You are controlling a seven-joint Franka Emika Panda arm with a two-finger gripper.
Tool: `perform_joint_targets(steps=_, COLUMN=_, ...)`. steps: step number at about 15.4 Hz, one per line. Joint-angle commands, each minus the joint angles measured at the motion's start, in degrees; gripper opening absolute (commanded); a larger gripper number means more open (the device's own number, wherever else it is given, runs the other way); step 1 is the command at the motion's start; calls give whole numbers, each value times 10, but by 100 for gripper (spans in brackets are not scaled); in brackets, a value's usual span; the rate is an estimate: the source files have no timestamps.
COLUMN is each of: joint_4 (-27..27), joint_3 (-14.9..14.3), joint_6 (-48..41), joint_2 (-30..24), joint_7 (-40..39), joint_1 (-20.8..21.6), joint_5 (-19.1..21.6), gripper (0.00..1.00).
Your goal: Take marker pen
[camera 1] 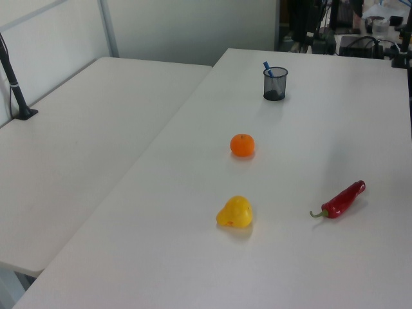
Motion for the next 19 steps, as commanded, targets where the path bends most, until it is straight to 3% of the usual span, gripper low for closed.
perform_joint_targets(steps=1, joint_4=-11, joint_3=-4, joint_6=7, joint_2=-10, joint_7=3, joint_1=6, joint_5=-3, gripper=100)
perform_joint_targets(steps=16, joint_4=-18, joint_3=-4, joint_6=18, joint_2=-8, joint_7=26, joint_1=5, joint_5=-6, gripper=100)
perform_joint_targets(steps=19, joint_4=-19, joint_3=-5, joint_6=67, joint_2=-4, joint_7=23, joint_1=1, joint_5=-9, gripper=100)
